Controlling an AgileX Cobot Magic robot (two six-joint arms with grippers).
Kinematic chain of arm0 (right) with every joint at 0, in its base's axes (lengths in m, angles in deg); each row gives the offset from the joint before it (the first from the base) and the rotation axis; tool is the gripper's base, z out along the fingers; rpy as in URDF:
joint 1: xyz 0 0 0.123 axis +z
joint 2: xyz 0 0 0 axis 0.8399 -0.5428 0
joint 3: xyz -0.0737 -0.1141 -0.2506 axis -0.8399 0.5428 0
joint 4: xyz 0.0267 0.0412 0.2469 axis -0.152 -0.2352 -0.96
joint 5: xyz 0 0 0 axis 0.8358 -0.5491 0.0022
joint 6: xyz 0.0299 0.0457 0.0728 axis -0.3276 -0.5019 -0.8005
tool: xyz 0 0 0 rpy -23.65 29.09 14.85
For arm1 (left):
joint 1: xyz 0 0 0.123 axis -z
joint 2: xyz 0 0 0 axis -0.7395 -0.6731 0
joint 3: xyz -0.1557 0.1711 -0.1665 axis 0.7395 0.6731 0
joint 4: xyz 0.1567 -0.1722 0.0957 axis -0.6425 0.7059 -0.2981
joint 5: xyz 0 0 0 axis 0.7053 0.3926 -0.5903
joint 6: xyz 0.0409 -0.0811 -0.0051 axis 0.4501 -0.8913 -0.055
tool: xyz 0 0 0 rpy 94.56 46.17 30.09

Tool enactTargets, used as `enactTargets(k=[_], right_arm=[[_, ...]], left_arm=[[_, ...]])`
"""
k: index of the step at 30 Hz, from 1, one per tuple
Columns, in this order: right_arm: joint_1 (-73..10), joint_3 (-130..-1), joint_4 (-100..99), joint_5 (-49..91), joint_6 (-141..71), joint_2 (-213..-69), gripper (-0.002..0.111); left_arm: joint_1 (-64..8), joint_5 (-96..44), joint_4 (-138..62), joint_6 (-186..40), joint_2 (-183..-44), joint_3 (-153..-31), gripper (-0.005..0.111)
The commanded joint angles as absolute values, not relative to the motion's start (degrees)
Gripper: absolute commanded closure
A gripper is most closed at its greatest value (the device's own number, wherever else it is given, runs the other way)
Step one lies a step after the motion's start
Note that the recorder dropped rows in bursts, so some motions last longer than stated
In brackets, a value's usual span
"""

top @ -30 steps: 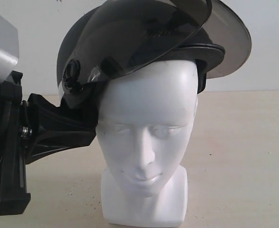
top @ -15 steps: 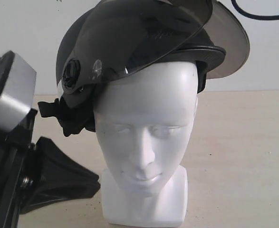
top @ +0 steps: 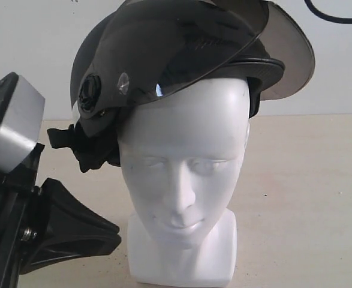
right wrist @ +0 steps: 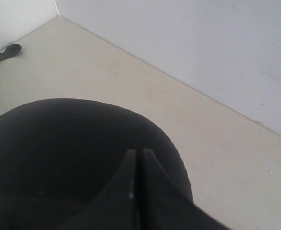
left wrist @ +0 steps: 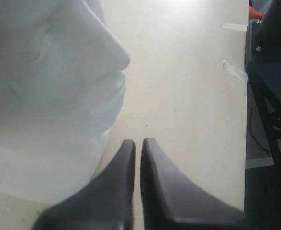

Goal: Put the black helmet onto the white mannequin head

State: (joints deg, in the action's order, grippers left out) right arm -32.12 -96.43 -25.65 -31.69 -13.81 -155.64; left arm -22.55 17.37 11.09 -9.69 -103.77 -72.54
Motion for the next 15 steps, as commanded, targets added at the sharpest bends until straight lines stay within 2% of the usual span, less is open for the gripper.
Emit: enactTargets(k=[1, 7, 9, 10, 13, 15], right_arm=[[-31.3, -94.9, -26.8, -43.6, -13.6, -156.2, 0.109], [-31.3, -94.9, -26.8, -43.5, -13.4, -156.2, 0.109], [-31.3, -94.9, -26.9, -43.5, -13.4, -156.2, 0.109], [-31.3, -94.9, -27.0, -43.5, -13.4, -156.2, 0.109], [-31.3, -94.9, -27.0, -43.5, -13.4, -156.2, 0.109], [-31.3, -94.9, -27.0, -43.5, -13.4, -156.2, 0.109]], left_arm=[[-22.3, 17.1, 2.8, -18.7, -100.5, -72.4, 0.102], [-22.4, 8.8, -4.7, -30.6, -91.7, -72.4, 0.102], [-22.4, 5.4, -5.3, -32.0, -89.5, -72.4, 0.097], [-22.4, 4.3, -5.3, -32.0, -89.1, -72.4, 0.094], [-22.4, 4.1, -5.3, -32.0, -89.0, -72.4, 0.072], [-22.4, 4.7, -5.3, -32.0, -90.2, -72.4, 0.054]])
